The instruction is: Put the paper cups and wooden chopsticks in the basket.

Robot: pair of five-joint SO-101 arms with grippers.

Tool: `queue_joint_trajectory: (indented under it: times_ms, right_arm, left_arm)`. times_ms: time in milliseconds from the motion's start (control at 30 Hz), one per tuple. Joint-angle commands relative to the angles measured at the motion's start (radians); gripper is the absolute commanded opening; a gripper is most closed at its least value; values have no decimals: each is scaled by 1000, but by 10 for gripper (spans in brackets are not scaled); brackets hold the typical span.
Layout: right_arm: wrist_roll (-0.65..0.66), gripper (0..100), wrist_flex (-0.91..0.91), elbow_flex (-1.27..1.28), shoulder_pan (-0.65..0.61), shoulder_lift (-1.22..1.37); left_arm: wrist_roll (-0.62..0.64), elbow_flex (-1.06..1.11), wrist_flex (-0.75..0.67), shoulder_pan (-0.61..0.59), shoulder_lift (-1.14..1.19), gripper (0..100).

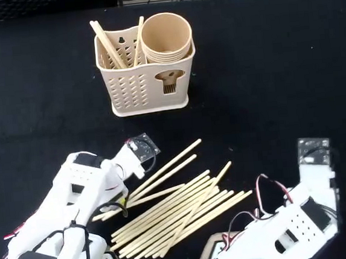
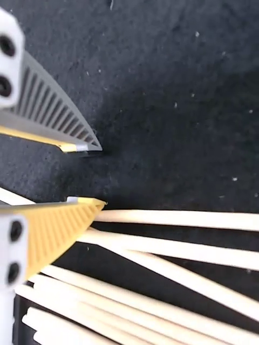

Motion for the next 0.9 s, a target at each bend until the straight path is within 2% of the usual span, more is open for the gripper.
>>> queue_joint_trajectory:
  times_ms: [0,233,333,500,600,700,867]
  right_arm:
    - [-112,12,120,-176,-52,-13]
    - [-285,12,354,-335,-358,-5]
    - [-336,12,324,-266,-477,-5]
    - [-377,12,137,-82,-615,-13]
    - [-416,12,72,-13,-683,-13]
    - [-420,12,66,-4,-695,-13]
    - [-417,12,60,13,-697,-13]
  left_arm:
    - [-2,4,14,8,-3,155]
    - [2,-128,44,-4,-15,156]
    - [0,-249,133,-42,-15,157]
    - [-12,-415,364,-81,-15,220]
    - [-106,-384,433,-41,-15,223]
    - [-163,-300,417,-18,-15,223]
    - [-184,-196,295,-10,-15,206]
